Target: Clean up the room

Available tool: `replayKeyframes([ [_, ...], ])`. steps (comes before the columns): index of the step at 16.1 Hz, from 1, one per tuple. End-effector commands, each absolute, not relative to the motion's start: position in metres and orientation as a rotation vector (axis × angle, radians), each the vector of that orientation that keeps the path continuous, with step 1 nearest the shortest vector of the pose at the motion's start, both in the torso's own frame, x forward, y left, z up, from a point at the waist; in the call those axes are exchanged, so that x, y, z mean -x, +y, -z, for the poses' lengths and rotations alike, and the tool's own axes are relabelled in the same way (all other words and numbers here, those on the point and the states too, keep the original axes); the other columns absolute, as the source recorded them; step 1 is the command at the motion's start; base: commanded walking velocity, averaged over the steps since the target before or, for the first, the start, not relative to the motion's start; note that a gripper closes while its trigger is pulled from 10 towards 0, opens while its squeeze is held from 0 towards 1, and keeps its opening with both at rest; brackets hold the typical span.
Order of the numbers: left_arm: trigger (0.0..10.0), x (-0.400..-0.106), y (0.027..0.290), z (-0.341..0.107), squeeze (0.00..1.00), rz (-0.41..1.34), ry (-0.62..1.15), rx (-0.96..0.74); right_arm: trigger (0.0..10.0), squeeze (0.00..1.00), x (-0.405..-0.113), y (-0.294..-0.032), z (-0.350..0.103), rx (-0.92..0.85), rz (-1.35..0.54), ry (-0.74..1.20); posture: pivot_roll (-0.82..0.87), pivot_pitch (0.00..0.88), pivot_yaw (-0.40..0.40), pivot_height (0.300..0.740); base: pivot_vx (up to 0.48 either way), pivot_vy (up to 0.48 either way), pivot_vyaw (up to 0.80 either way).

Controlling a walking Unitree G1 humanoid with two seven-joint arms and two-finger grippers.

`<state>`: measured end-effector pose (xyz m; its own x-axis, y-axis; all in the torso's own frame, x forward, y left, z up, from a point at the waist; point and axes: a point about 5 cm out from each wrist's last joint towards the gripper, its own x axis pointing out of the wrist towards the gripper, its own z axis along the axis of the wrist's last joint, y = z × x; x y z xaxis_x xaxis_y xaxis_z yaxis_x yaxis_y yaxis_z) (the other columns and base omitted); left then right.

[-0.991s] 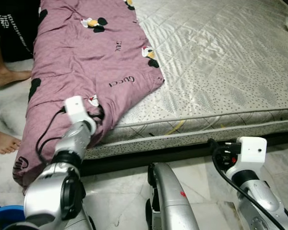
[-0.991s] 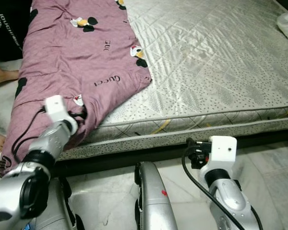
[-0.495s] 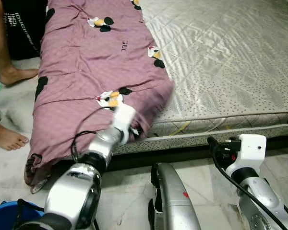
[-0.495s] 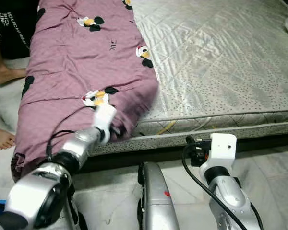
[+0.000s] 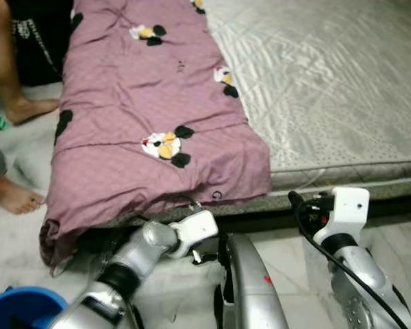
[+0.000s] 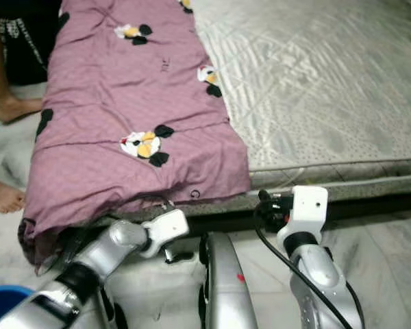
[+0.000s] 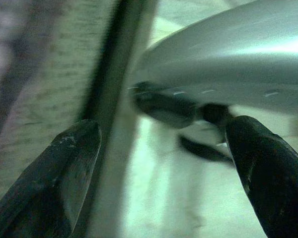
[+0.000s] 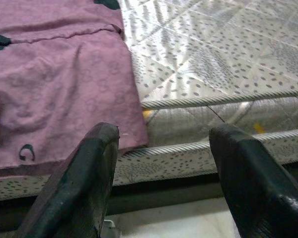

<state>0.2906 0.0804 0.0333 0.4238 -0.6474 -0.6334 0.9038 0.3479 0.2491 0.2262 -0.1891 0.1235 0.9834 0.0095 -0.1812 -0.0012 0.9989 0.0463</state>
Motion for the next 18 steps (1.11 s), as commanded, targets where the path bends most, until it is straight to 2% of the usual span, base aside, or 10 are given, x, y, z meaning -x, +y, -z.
replayKeyframes([
  [1, 10.0, -0.300, 0.084, -0.050, 0.00, 0.947, 0.361, -0.624, 10.0, 0.00, -0.227, -0.190, -0.122, -0.043, 0.007, 0.181, -0.19, 0.133, -0.078, 0.534, 0.000, 0.000, 0.00],
  [4, 10.0, -0.310, 0.097, -0.085, 0.00, 0.731, 0.119, -0.424, 10.0, 0.00, -0.234, -0.187, -0.121, -0.054, 0.006, 0.166, -0.16, 0.114, -0.070, 0.534, 0.000, 0.000, 0.00],
  [7, 10.0, -0.295, 0.123, -0.115, 0.00, 0.563, -0.060, -0.247, 10.0, 0.00, -0.244, -0.182, -0.120, -0.073, 0.008, 0.133, -0.12, 0.082, -0.055, 0.534, 0.000, 0.000, 0.00],
  [11, 10.0, -0.289, 0.158, -0.116, 0.00, 0.321, -0.029, -0.032, 10.0, 0.00, -0.251, -0.179, -0.122, -0.075, 0.008, 0.081, -0.10, 0.058, -0.042, 0.534, 0.000, 0.000, 0.00],
  [15, 10.0, -0.301, 0.175, -0.115, 0.00, 0.260, 0.001, -0.058, 10.0, 0.00, -0.249, -0.181, -0.122, -0.058, 0.015, 0.067, -0.11, 0.057, -0.037, 0.572, 0.000, 0.000, 0.00],
  [18, 10.0, -0.299, 0.178, -0.117, 0.00, 0.224, 0.000, -0.062, 10.0, 0.00, -0.251, -0.172, -0.116, -0.080, -0.056, 0.099, -0.09, 0.061, -0.037, 0.572, 0.000, 0.000, 0.00],
])
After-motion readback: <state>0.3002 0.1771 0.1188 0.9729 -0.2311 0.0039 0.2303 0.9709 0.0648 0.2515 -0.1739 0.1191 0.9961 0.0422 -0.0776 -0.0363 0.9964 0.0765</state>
